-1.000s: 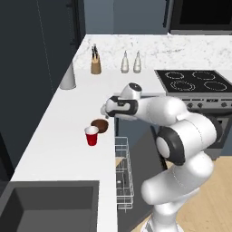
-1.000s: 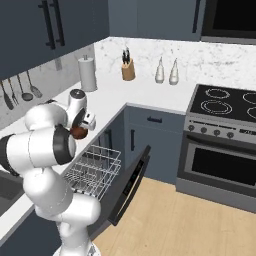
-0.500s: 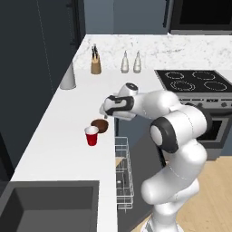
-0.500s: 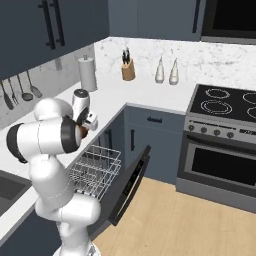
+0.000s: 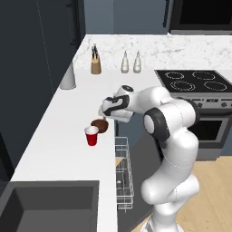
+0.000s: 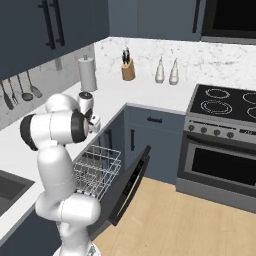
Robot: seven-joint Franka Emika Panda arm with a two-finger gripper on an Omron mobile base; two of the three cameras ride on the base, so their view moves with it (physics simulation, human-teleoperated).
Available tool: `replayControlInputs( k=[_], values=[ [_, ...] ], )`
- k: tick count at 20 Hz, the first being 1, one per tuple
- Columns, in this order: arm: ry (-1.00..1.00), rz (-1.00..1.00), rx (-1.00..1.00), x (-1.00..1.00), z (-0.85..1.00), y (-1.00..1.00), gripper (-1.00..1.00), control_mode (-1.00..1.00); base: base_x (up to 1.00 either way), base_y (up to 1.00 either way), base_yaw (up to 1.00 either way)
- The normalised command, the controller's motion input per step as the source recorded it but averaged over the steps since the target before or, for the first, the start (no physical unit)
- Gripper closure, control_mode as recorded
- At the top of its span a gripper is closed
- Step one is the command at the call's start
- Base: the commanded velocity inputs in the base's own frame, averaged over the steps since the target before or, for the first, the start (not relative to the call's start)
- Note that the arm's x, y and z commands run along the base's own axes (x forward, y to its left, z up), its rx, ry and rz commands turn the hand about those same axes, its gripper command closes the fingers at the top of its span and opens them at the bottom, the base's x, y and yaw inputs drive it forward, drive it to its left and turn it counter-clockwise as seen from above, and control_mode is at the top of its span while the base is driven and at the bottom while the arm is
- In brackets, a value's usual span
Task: Pick up the cup and bowl from the counter, place them in the dishwasher, and close the dishwasher door.
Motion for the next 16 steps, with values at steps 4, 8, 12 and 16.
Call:
replayControlInputs(
  k=[4, 8, 12, 16],
  values=[
    [0.05, -0.04, 0.00, 0.36, -0.28, 0.19, -1.00, -1.00, 0.00, 0.00, 0.00],
    [0.04, -0.04, 0.00, 0.32, -0.30, 0.20, -1.00, -1.00, 0.00, 0.00, 0.00],
    [0.04, -0.02, 0.00, 0.24, -0.30, 0.05, -1.00, -1.00, 0.00, 0.00, 0.00],
    [0.06, 0.00, 0.00, 0.03, -0.23, 0.00, -1.00, -1.00, 0.00, 0.00, 0.00]
  ],
)
